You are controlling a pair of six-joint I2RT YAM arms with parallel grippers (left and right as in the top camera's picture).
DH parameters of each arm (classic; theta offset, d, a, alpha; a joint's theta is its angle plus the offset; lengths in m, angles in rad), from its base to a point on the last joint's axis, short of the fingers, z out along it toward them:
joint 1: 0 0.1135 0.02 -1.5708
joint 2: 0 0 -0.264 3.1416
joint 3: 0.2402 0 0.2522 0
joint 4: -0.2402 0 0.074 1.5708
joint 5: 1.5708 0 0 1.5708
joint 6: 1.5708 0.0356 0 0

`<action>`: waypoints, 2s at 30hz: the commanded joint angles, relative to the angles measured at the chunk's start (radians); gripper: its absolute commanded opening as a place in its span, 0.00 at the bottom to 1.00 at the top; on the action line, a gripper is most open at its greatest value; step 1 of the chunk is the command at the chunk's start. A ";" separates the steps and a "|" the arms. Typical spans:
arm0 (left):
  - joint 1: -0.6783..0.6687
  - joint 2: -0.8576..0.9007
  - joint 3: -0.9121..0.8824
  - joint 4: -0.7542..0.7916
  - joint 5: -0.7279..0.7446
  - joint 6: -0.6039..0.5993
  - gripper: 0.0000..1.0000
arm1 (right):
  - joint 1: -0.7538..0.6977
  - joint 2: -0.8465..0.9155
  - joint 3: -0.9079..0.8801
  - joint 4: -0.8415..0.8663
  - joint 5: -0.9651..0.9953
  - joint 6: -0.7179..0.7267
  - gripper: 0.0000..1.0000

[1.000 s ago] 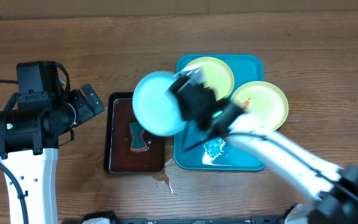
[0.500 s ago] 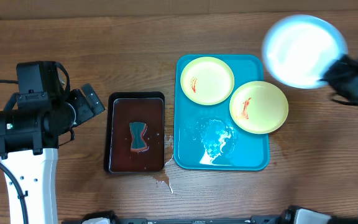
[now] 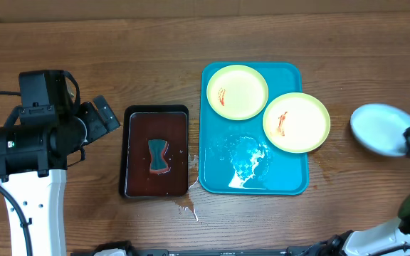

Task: Clean dirty plates on tray and stack at the side
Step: 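Carry the white plate right and set it on the table beside the blue tray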

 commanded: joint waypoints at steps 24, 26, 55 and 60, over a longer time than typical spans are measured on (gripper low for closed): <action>0.005 -0.006 0.023 0.001 -0.017 0.016 1.00 | 0.447 -0.201 -0.063 0.179 -0.212 -0.327 0.67; 0.005 -0.006 0.023 0.001 -0.017 0.016 1.00 | 0.489 -0.178 -0.094 0.237 -0.175 -0.326 0.68; 0.005 -0.006 0.023 0.001 -0.017 0.016 1.00 | 0.540 -0.032 -0.186 0.314 -0.089 -0.265 0.04; 0.005 -0.006 0.023 0.001 -0.017 0.016 1.00 | 0.541 -0.108 -0.109 0.183 -0.089 -0.265 0.04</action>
